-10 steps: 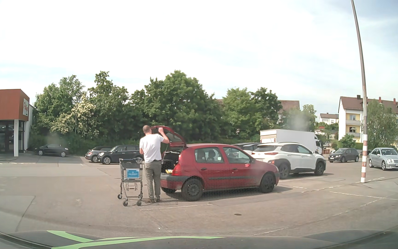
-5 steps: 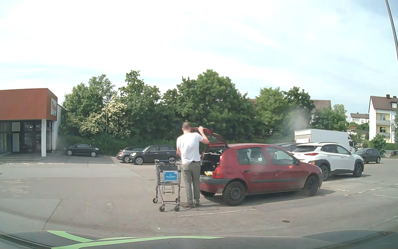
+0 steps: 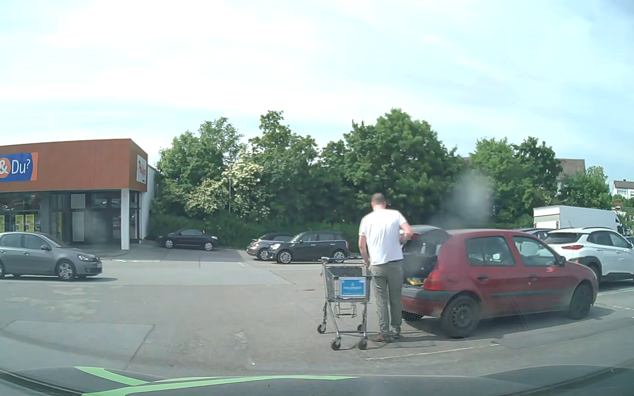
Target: Follow the waypoints while adhering to traffic rules and regulations
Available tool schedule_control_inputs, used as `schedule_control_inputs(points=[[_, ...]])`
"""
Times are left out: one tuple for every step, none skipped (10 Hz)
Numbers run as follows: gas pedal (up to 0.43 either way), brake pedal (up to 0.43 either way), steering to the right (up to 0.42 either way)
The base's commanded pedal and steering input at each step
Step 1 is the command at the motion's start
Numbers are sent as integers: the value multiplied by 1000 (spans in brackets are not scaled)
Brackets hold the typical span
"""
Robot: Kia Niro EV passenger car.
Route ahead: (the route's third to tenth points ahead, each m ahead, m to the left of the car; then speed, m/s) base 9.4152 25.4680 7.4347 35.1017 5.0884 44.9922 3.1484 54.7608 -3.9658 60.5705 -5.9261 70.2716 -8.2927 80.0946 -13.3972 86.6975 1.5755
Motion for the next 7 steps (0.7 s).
schedule_control_inputs(points=[[0,79,-740],[0,79,-723],[0,85,-708],[0,85,-683],[0,91,-650],[0,91,-600],[0,91,-536]])
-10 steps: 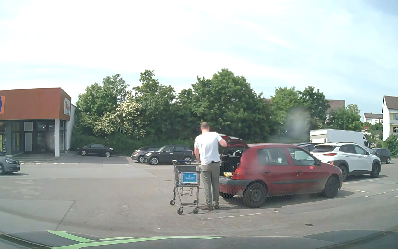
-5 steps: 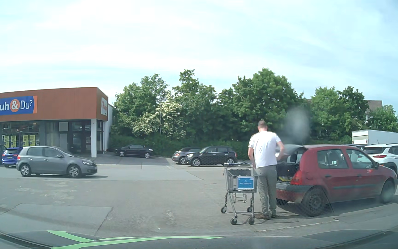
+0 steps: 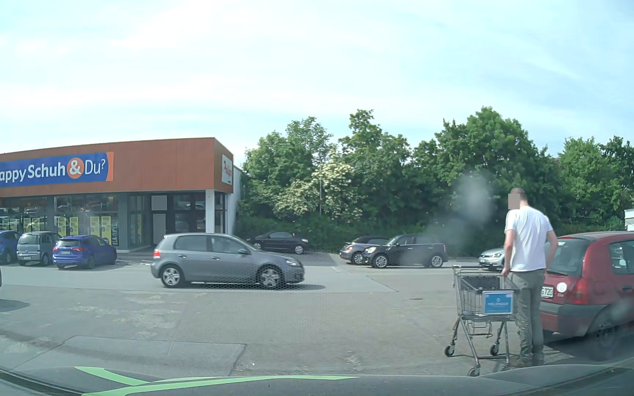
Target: Follow the waypoints while adhering to traffic rules and regulations
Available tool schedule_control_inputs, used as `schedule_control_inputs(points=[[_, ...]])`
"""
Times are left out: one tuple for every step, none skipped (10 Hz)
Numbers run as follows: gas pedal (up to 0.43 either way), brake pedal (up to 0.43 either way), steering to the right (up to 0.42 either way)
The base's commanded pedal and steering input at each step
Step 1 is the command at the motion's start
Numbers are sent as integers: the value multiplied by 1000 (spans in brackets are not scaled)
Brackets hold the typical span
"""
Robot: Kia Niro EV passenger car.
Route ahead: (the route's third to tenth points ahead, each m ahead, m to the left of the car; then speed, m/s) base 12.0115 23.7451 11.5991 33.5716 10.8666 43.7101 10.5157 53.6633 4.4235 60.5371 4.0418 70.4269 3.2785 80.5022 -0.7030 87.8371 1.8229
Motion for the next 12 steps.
schedule_control_inputs(points=[[0,104,-475],[0,110,-392],[0,110,-284],[0,122,-194],[0,140,-133],[0,159,-114],[0,189,-104],[0,195,-89],[0,195,-82],[0,189,-71],[0,189,-47],[0,189,-35]])
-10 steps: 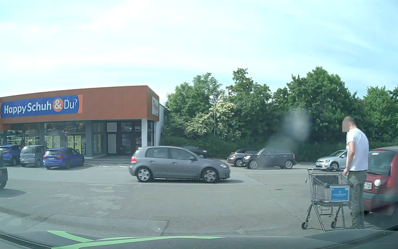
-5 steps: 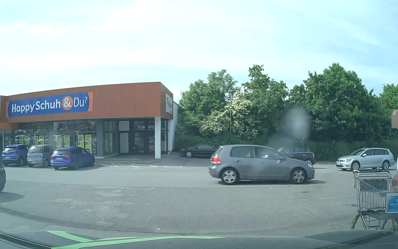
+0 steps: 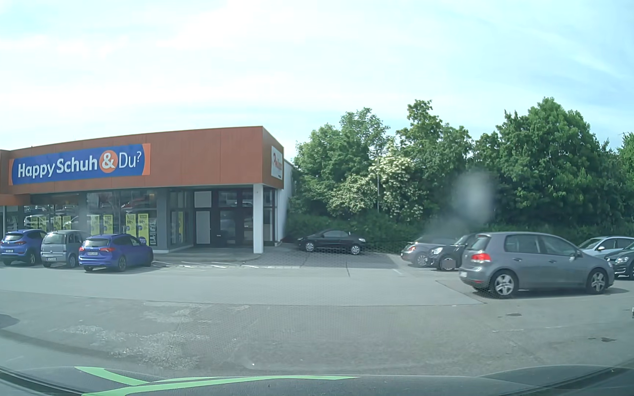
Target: Follow the waypoints while adhering to traffic rules and regulations
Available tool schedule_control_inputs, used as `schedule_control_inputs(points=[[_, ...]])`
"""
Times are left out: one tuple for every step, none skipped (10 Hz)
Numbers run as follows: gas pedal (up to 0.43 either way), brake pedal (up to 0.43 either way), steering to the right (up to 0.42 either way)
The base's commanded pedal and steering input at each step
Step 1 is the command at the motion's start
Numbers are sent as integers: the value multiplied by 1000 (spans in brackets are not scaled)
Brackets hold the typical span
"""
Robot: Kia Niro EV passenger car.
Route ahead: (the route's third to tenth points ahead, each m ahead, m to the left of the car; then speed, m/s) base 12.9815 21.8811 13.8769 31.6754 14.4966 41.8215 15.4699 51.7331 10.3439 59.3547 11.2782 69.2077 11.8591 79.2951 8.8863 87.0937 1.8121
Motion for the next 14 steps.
schedule_control_inputs(points=[[0,189,-15],[0,195,10],[0,189,28],[0,195,22],[0,195,10],[0,195,9],[0,201,8],[0,201,4],[0,201,4],[0,201,4],[0,201,4],[0,195,4],[0,195,4],[0,183,3]])
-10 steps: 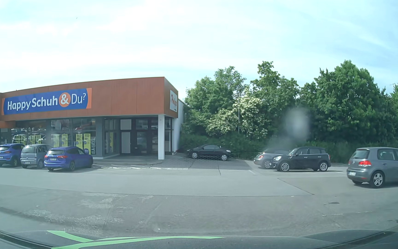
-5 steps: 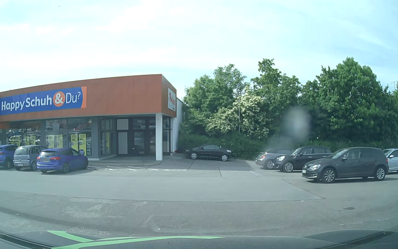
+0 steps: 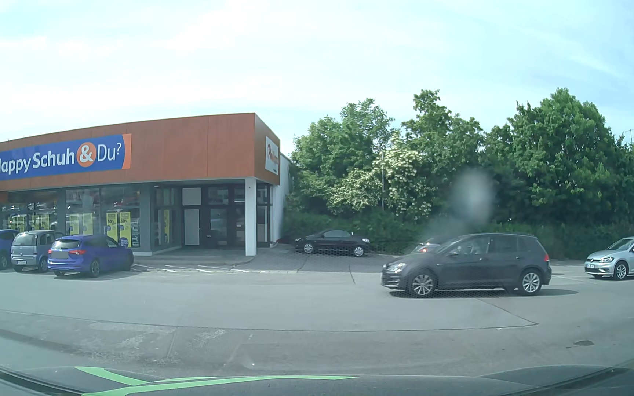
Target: Follow the waypoints while adhering to traffic rules and regulations
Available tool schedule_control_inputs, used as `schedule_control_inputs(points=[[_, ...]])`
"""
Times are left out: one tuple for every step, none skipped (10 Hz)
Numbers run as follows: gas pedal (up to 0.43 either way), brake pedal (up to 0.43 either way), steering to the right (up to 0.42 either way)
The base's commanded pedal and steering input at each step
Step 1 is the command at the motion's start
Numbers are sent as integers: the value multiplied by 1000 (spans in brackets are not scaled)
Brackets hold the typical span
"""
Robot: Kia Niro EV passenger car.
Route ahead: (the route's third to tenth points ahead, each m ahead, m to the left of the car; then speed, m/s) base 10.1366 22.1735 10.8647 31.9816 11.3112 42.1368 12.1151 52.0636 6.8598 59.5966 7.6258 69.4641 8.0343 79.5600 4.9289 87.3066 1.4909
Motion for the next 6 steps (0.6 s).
schedule_control_inputs(points=[[0,177,4],[0,177,4],[0,177,4],[0,177,3],[0,183,3],[0,183,3]])
